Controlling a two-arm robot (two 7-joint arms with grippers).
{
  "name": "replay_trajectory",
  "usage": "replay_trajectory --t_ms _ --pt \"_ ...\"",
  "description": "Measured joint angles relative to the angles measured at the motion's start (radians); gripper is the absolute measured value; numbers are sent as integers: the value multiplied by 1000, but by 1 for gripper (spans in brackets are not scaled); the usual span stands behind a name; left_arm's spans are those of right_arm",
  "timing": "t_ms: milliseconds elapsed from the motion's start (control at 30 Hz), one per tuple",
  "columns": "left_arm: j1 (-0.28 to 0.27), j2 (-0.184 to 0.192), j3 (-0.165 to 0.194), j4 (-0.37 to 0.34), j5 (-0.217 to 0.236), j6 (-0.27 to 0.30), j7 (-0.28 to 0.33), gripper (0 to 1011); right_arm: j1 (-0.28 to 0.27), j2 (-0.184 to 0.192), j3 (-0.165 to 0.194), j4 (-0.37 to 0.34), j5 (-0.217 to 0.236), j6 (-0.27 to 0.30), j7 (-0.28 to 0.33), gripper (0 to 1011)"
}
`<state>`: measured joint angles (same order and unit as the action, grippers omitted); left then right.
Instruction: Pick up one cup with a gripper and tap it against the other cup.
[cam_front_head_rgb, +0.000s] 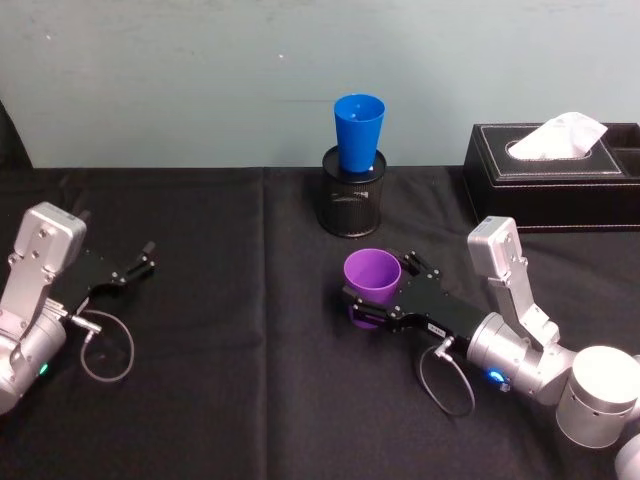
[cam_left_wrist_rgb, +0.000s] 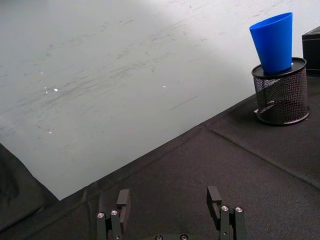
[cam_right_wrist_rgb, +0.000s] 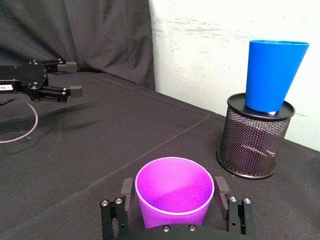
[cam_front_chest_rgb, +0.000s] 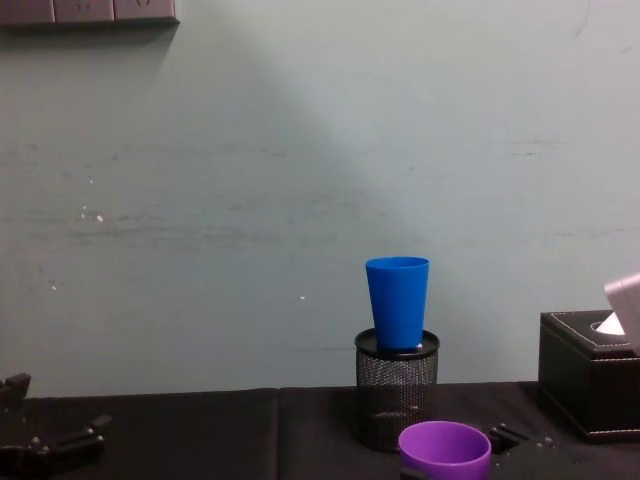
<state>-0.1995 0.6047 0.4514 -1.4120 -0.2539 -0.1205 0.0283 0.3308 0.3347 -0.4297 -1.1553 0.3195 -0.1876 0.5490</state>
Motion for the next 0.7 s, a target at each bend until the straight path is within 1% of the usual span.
replay_trajectory --t_ms 100,233,333,400,700 --pt "0 0 0 0 0 0 0 1000 -1 1 0 -1 0 0 0 993" --pt "0 0 0 0 0 0 0 1000 -1 1 -1 -2 0 0 0 927" --pt "0 0 0 0 0 0 0 1000 -2 1 -1 -3 1 0 -1 831" --pt "0 0 0 0 0 0 0 1000 -2 1 -1 -3 1 0 -1 800" --pt "0 0 0 0 0 0 0 1000 -3 2 -1 -4 1 0 -2 754"
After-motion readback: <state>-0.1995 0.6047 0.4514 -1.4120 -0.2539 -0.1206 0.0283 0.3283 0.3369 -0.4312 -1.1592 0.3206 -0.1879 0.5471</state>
